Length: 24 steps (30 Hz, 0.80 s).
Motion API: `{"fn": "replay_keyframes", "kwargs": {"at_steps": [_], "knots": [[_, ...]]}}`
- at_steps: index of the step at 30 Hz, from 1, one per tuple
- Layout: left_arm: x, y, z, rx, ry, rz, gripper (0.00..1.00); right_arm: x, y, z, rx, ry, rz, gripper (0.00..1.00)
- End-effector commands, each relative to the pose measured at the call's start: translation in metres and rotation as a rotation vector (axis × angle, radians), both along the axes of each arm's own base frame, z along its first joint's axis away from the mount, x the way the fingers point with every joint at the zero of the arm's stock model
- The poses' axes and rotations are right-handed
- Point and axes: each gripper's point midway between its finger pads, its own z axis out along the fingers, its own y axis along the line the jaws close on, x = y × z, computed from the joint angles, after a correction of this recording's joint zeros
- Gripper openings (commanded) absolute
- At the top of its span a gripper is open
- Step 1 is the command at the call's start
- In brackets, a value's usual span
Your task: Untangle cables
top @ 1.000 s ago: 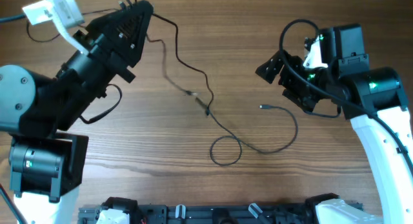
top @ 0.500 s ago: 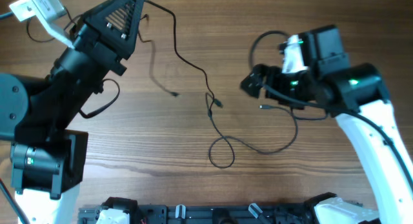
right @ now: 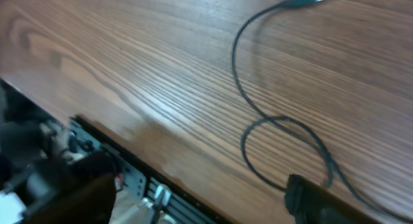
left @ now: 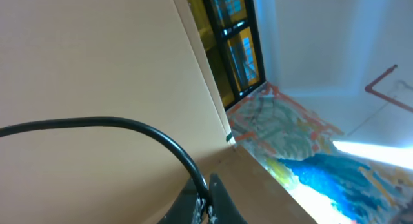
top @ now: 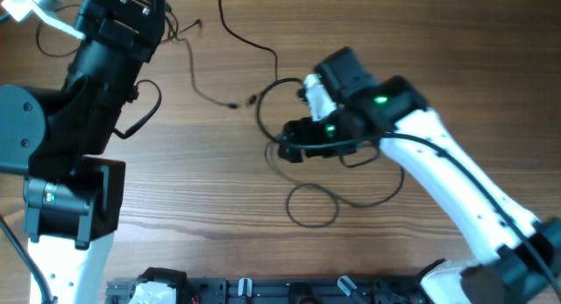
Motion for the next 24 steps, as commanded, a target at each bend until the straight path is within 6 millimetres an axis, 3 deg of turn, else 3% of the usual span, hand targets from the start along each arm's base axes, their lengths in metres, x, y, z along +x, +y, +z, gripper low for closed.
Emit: {"fn": "replay_keyframes", "kwargs": {"at_steps": [1, 8, 11, 19, 24], "knots": [[-0.002, 0.007, 0.005, -0.023, -0.003, 0.023, 0.04, 0.012, -0.004, -0.027, -0.122, 0.021, -0.095, 0.8], [0.013, 0.009, -0.029, 0.03, 0.13, 0.056, 0.04, 0.019, -0.002, -0.031, -0.12, 0.023, -0.135, 0.82], [0.018, 0.018, -0.04, 0.034, 0.179, 0.088, 0.04, 0.022, -0.007, -0.031, -0.126, 0.027, -0.151, 0.84], [0.029, 0.047, -0.046, 0.026, 0.207, 0.179, 0.04, 0.026, -0.016, -0.032, -0.132, 0.051, -0.203, 0.85], [0.051, 0.061, -0.071, 0.069, 0.278, 0.23, 0.04, 0.026, -0.016, -0.032, -0.132, 0.05, -0.202, 0.85]]}}
